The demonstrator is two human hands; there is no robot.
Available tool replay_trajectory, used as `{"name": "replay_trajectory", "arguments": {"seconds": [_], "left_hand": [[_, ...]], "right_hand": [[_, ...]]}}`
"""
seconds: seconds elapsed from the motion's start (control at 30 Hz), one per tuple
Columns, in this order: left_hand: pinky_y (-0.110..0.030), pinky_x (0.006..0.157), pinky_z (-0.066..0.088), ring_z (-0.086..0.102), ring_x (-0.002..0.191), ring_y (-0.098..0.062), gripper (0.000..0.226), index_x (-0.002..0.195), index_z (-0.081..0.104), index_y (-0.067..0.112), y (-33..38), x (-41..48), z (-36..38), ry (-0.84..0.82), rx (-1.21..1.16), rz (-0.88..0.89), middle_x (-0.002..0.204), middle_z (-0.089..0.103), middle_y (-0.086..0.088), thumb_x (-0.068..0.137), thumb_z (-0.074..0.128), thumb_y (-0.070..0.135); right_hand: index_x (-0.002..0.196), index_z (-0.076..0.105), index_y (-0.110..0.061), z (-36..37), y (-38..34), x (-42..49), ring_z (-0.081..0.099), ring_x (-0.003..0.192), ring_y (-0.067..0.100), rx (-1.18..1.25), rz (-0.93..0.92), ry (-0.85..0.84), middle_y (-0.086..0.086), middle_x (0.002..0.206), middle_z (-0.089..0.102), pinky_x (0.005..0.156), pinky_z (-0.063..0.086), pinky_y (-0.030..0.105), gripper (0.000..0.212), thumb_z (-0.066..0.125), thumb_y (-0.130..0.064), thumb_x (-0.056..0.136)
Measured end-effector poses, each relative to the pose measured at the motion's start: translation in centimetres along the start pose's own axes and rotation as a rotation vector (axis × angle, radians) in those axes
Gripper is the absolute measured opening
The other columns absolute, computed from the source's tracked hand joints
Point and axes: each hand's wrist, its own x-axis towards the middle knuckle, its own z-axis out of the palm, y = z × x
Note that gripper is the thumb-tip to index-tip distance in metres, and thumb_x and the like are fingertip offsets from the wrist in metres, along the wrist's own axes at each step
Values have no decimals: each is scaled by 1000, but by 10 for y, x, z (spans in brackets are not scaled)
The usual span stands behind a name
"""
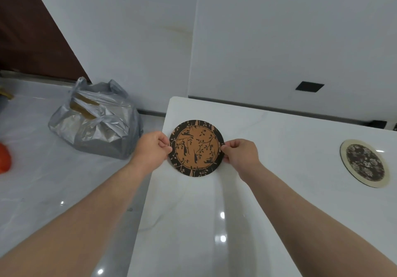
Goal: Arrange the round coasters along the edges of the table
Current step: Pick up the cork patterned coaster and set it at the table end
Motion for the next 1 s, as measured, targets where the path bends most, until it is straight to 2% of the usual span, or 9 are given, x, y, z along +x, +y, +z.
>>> {"name": "replay_trajectory", "arguments": {"seconds": [0.23,0.53,0.67,0.73,0.77,0.8,0.87,0.93,1.0], "left_hand": [[-43,70,60,69,69,-28,18,76,62,15,21,5,31,-36,-3,28,75,67,-14,77,72,0],[-32,64,51,67,69,-27,19,75,60,17,37,12,65,-83,37,60,72,67,-12,77,72,3],[-25,63,44,63,76,-18,16,76,59,21,33,13,76,-65,168,140,73,64,1,81,70,12],[-27,72,47,63,90,-20,11,84,60,25,32,10,77,-55,245,202,87,66,5,82,70,20],[-31,85,48,60,104,-22,19,97,62,25,30,9,77,-47,312,244,103,66,3,81,72,27],[-36,101,42,51,122,-23,42,116,58,23,26,8,77,-52,418,283,125,60,0,79,72,38],[-40,120,16,17,146,-21,87,144,33,20,13,5,75,-89,593,349,156,28,-2,73,66,60],[-38,122,0,-2,149,-17,104,151,16,20,1,2,75,-115,713,401,162,8,-2,70,52,75],[-38,121,-4,-6,149,-15,107,152,13,20,-8,2,77,-115,800,450,162,4,-2,69,42,80]], "right_hand": [[78,70,-2,-38,7,7,61,61,18,37,3,42,10,74,68,71,62,35,10,67,-7,86],[71,69,-7,-63,32,30,64,65,21,32,2,66,9,72,69,74,61,42,14,69,-9,84],[78,71,-10,-61,41,38,66,81,24,-218,-132,64,4,81,71,73,54,33,12,66,-17,86],[85,70,-8,-62,43,36,63,86,25,-412,-271,38,4,86,69,74,47,30,17,60,-20,88],[89,69,-7,-64,45,36,62,91,27,-512,-359,38,6,90,68,76,47,32,20,57,-23,89],[95,68,-6,-65,50,36,60,99,30,-613,-455,45,8,98,67,84,47,36,26,56,-28,88],[122,58,-9,-72,64,35,48,123,30,-777,-569,33,9,128,58,106,35,43,51,54,-45,86],[144,36,-13,-79,81,35,26,143,26,-870,-600,-25,7,152,36,120,14,43,76,45,-59,84],[152,19,-14,-82,94,38,7,149,21,-948,-628,-56,5,161,16,122,1,41,84,34,-63,85]]}}
